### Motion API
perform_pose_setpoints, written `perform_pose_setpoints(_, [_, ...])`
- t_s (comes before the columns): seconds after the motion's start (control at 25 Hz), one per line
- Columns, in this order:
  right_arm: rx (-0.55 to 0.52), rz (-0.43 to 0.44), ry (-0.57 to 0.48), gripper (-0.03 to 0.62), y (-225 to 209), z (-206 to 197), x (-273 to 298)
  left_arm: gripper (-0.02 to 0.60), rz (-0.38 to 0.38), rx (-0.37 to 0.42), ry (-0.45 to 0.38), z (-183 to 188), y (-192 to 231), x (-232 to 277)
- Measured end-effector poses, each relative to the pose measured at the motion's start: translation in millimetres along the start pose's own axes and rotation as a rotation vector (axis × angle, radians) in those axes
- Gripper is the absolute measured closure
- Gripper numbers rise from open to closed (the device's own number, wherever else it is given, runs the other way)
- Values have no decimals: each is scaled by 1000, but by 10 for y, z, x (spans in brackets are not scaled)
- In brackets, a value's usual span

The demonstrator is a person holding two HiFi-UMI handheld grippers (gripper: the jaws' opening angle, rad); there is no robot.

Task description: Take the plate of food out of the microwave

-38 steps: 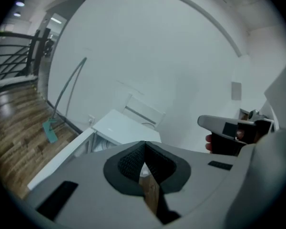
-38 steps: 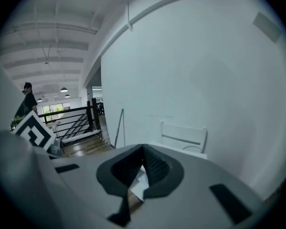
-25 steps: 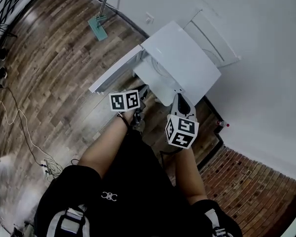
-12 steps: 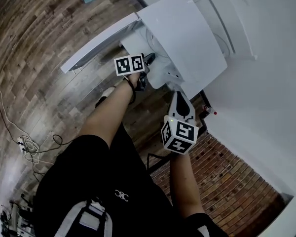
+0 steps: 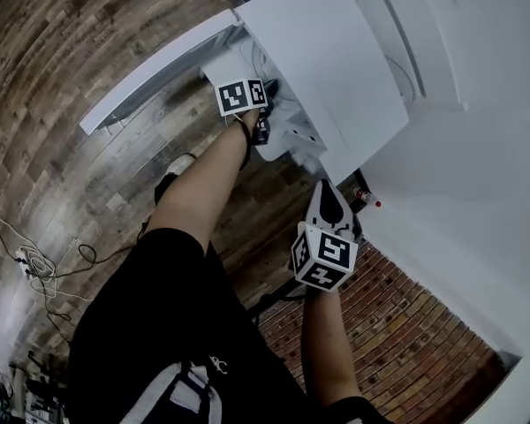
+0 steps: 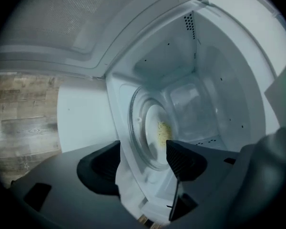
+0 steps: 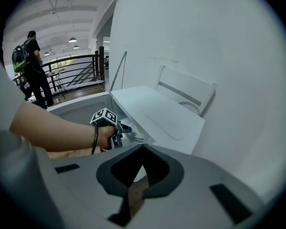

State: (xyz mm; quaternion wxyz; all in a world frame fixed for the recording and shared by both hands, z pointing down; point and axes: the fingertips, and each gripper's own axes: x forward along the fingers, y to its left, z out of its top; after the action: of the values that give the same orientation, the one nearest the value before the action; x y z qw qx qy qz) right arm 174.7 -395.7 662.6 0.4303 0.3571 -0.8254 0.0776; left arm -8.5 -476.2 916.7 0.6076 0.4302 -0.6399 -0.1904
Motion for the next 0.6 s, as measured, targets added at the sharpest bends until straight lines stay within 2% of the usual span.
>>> perform_pose_setpoints(0.28, [14,30,39,582,65,-226,70,274,72,20,46,-18,146,332])
perform_pose_setpoints(0.32, [19,35,44,582,76,-241,81,255,72,12,52,-29,158,361])
perform_pose_setpoints(0.44, [28,48,45,582,96,-231,119,252,56,-16,52,-30,140,381])
perform_pose_setpoints(0.48, [30,51,43,582,97,-217,131,256,47,-27,47,-25,133,367])
perform_pose_setpoints(0.6, [44,59,42,582,83,-180,152,353,-12,-111,36,-69,147,268])
